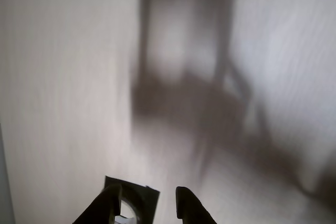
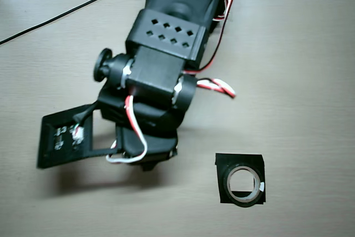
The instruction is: Grasp a tape and put it in the target area.
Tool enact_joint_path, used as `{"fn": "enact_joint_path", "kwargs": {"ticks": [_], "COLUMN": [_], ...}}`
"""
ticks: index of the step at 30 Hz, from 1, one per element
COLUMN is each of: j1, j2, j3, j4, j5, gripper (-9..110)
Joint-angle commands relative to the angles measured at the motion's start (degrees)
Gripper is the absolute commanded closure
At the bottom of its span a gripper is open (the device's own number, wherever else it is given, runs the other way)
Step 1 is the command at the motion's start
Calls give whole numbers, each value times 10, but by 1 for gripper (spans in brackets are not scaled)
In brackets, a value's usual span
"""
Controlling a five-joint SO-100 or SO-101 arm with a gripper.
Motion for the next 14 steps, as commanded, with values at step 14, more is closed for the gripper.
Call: {"fn": "enact_joint_path", "kwargs": {"ticks": [14], "j1": [-18], "j2": [57], "j3": [70], "j4": [-40], "j5": [-19], "gripper": [90]}}
